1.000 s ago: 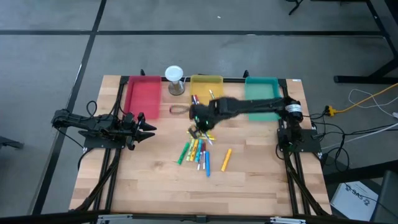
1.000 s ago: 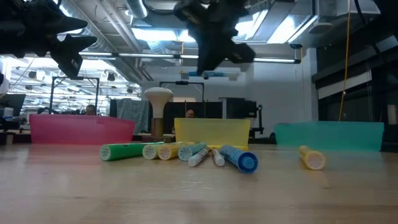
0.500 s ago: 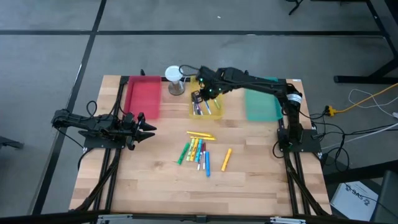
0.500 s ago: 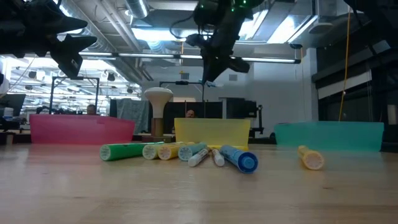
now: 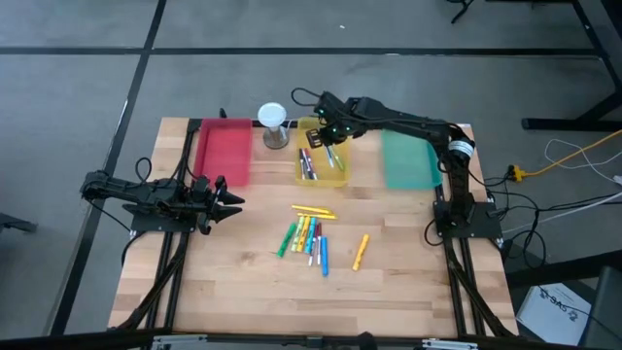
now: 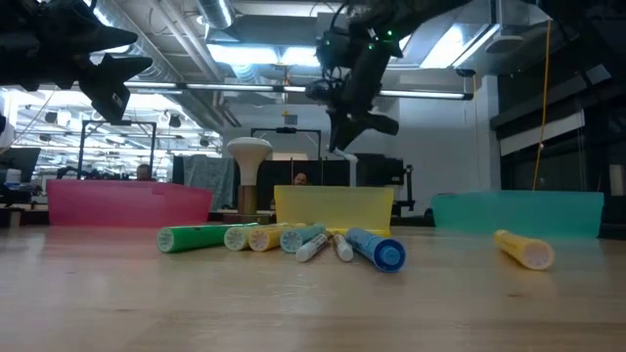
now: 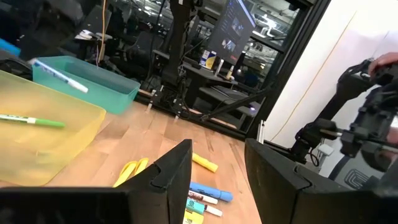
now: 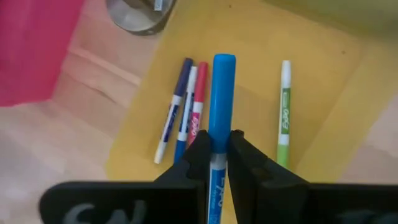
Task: Pick & Place Markers
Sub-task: Put the light blue marker into the yellow bin, then put the brown marker into the yellow bin
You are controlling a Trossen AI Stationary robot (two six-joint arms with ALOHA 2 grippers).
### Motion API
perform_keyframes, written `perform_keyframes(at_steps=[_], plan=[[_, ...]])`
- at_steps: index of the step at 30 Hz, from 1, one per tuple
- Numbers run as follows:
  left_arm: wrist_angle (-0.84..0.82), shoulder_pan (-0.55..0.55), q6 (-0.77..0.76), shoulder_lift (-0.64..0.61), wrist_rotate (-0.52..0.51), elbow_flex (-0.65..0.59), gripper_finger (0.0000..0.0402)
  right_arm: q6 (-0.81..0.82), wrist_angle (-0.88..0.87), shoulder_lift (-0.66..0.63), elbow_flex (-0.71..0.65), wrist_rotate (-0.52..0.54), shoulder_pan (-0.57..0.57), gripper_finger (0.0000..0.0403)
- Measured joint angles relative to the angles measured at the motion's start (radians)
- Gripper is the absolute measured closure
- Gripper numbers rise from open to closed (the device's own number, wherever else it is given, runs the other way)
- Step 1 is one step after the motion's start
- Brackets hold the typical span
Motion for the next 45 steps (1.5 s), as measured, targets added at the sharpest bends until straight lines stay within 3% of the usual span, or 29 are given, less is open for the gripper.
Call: perform_keyframes(at_steps=[11, 36, 38, 45], plan=[[0.0, 0.0, 0.0, 0.0, 0.0, 0.0, 0.0258, 0.046, 0.131, 0.017, -0.092, -0.068, -0.017, 0.0369], [0.0, 0.0, 0.0, 0.0, 0.0, 0.0, 0.0258, -0.021, 0.055, 0.151, -0.044, -0.068, -0.003, 0.0368], [0.0, 0.0, 0.0, 0.0, 0.0, 0.0, 0.0258, -0.034, 0.055, 0.151, -0.044, -0.062, 0.002, 0.0341], [0.0, 0.0, 0.0, 0.0, 0.0, 0.0, 0.0258, -0.033, 0.009, 0.148, -0.044, -0.029, 0.02, 0.019]])
